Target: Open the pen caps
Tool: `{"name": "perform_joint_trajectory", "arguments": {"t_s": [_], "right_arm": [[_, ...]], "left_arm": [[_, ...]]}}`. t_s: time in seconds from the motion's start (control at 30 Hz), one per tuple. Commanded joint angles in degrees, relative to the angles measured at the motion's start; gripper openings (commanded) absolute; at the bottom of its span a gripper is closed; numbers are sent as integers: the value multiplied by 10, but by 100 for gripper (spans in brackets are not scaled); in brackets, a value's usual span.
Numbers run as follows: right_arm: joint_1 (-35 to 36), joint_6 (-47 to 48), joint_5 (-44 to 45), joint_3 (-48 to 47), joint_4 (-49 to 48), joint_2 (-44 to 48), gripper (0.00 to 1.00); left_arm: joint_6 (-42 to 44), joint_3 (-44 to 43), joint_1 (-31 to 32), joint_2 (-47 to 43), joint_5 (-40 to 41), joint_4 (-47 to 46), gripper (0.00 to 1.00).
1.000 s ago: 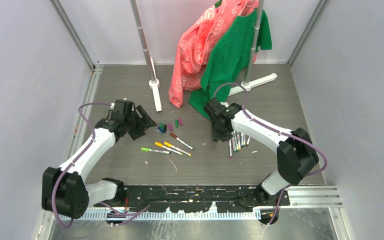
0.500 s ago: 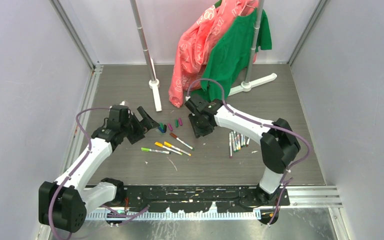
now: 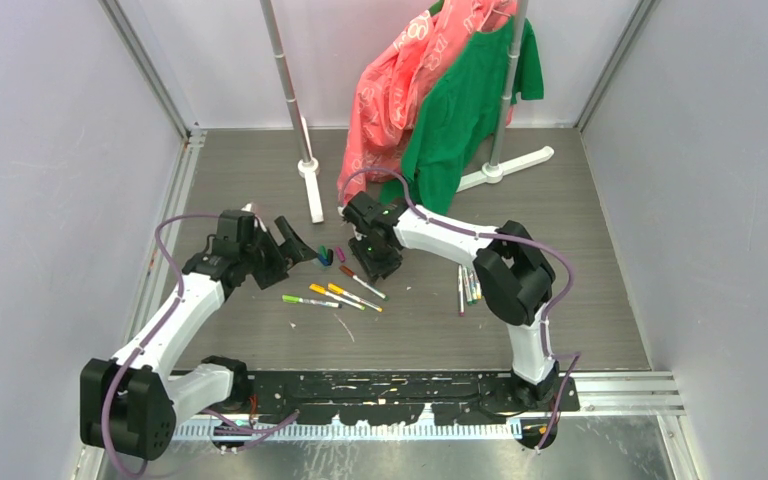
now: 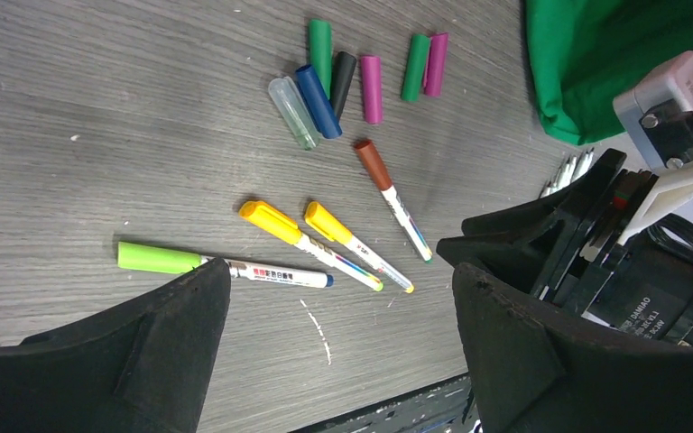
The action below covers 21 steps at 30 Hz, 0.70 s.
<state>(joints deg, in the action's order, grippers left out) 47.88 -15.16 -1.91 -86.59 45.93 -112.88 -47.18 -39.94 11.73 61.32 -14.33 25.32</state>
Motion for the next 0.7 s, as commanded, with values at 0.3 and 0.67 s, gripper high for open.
{"name": "perform_joint_trajectory", "arguments": {"t_s": [0.3,0.67], "right_arm": [[13,31,-16,-30,-7,-30,42],[13,54,-14,-28,8,-49,43]], "left_arm": [[15,-17,-8,8,10,23,95],[7,-5,-9,-9,18,27,96]]}}
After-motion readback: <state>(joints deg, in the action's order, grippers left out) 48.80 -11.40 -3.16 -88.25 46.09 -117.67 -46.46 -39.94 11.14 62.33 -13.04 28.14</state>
